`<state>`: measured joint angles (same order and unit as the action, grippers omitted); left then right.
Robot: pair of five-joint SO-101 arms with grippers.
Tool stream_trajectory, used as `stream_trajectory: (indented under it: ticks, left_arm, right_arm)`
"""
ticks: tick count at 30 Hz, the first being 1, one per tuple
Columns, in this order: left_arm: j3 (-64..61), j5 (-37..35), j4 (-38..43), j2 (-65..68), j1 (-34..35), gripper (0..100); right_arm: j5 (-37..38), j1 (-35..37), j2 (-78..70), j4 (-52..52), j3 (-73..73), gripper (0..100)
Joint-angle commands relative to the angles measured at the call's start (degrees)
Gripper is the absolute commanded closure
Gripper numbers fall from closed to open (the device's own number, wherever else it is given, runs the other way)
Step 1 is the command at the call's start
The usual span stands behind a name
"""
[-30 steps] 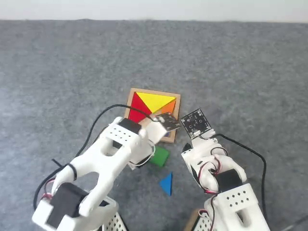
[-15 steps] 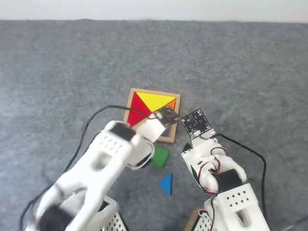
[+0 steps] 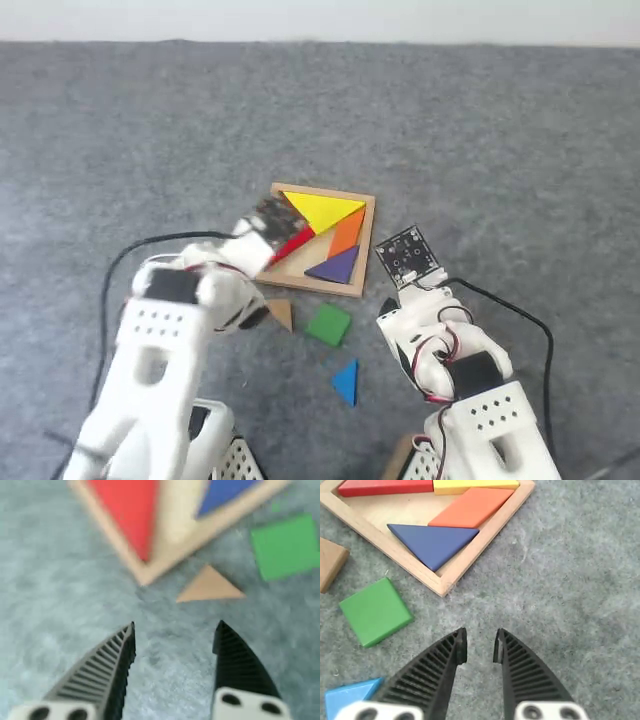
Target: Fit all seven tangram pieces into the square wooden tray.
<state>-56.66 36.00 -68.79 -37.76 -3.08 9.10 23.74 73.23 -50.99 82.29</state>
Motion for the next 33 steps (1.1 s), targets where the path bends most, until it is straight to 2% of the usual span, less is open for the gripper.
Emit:
stream_trajectory:
  ticks: [1, 6, 9, 12, 17, 25, 29, 33]
  left_arm:
    - [2.24, 10.64, 2.37, 9.14, -4.31, 75]
    - [2.15, 17.14, 7.21, 10.64, -7.3, 75]
    - [1.36, 31.56, 8.53, 11.16, -4.57, 75]
    - [0.75, 34.37, 8.35, 10.81, -4.31, 75]
    - [0.57, 43.96, 8.18, 11.16, -5.89, 75]
    - [-2.51, 52.75, 8.62, 11.16, -11.43, 75]
    - [-3.65, 53.1, 8.97, 11.25, -14.15, 75]
    - [-4.18, 52.84, 12.75, 11.25, -14.86, 75]
  right_arm:
    - [0.53, -0.04, 1.1, 0.84, -1.49, 89.0]
    - [0.7, -0.04, 1.1, 0.84, -1.41, 89.0]
    - [0.7, -0.04, 1.1, 0.84, -1.41, 89.0]
    - [0.7, -0.04, 1.1, 0.75, -1.41, 89.0]
    - [0.7, -0.04, 1.1, 0.75, -1.76, 89.0]
    - [0.26, -2.95, 1.1, -0.84, -3.69, 89.0]
    - [0.26, -2.77, 1.1, -0.92, -3.69, 89.0]
    - [0.26, -2.68, 1.1, -1.19, -3.69, 89.0]
